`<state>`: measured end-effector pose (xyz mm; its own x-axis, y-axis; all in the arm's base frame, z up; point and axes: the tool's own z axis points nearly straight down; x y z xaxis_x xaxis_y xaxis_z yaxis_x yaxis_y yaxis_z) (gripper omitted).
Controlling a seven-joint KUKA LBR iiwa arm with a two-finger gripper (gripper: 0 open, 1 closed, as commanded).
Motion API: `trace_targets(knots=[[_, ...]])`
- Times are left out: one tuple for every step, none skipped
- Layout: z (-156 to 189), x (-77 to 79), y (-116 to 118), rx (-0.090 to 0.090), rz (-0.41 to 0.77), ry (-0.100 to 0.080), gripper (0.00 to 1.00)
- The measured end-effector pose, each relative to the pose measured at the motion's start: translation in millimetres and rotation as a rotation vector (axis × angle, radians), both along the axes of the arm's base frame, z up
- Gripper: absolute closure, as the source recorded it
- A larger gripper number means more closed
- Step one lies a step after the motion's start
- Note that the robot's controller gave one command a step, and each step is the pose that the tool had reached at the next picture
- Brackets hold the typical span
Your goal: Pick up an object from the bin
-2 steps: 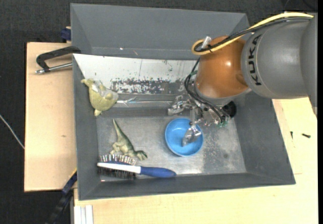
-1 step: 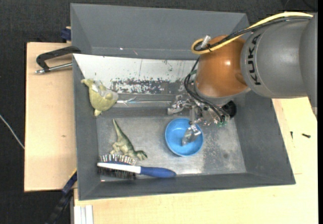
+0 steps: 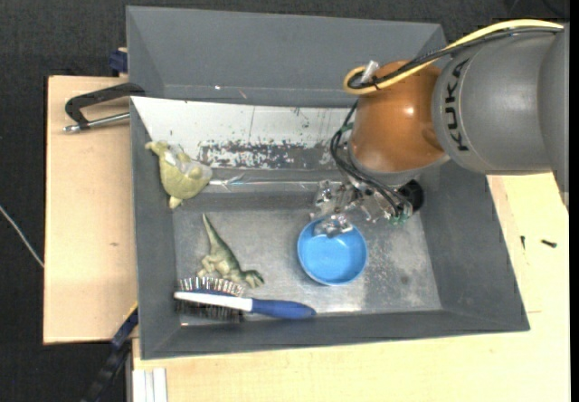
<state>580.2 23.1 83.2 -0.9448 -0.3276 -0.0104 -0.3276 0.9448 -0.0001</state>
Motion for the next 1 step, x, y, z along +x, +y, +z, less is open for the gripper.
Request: trace_targets(knots=[[45.5,2.8,1.0,-0.002,-0.001,-0.001,1.0]])
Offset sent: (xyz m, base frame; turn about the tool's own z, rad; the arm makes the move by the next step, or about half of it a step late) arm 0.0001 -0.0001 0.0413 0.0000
